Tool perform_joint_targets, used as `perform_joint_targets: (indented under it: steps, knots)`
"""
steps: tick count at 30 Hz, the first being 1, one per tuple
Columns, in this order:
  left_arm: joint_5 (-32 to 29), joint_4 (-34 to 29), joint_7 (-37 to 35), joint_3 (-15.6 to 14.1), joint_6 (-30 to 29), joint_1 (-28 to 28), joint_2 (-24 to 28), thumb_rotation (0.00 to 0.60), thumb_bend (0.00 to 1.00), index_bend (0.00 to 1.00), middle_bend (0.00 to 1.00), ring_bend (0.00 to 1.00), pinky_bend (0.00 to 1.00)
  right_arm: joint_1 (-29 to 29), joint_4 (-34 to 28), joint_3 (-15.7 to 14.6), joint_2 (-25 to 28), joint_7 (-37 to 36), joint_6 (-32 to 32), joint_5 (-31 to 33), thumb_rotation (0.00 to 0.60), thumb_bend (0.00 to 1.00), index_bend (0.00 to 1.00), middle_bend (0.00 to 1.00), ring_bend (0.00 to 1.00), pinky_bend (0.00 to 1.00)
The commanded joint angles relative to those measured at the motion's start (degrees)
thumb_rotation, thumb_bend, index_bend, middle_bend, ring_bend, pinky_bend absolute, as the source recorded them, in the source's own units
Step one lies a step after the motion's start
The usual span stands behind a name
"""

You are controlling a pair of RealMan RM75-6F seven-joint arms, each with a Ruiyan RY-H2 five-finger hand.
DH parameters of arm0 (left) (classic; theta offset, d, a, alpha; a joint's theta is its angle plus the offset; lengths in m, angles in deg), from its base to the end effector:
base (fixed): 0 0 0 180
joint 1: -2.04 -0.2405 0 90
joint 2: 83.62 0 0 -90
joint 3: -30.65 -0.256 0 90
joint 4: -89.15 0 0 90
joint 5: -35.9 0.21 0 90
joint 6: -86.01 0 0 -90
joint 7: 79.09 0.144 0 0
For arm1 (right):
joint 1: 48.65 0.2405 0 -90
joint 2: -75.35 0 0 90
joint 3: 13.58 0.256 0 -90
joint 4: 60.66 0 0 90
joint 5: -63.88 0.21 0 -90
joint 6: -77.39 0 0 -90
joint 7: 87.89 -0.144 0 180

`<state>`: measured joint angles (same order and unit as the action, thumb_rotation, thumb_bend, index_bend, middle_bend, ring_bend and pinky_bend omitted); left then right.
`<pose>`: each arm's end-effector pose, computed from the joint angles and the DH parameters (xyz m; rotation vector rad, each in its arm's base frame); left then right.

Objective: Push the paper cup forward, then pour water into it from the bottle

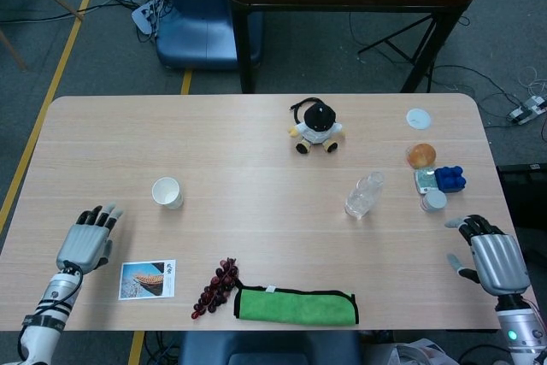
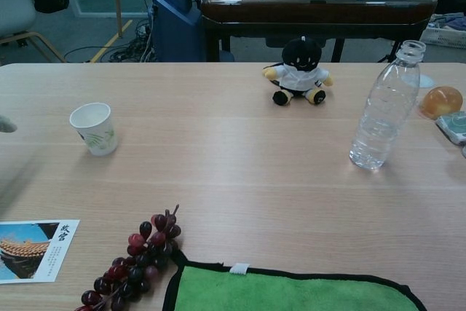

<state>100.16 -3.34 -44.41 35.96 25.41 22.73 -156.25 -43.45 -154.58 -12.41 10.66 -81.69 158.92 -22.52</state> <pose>-0.2930 0.2589 0.0708 -1.7069 -0.8411 -0.4145 -0.3082 -0.1755 0.1406 1.4761 -0.9073 0.8065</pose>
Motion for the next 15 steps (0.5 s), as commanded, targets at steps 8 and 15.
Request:
perform_joint_targets:
  steps: [8,15]
  knots:
    - [-10.94,0.00,9.68,2.16,0.95,6.33,-2.48,0.600,0.60,0.04,0.00,0.00,0.08,0.10,-0.20,-0.23,0.20,-0.04,-0.57,-0.06,0.600,0.25,0.34,0.33,0.23,0.46]
    - [-15.29,1.88,11.02,1.79,1.55,8.47,-3.22,0.600,0.60,0.04,0.00,0.00,0.08,0.20,-0.44,-0.32,0.43,-0.17,-1.02,0.07,0.600,0.25,0.34,0.33,0.23,0.46]
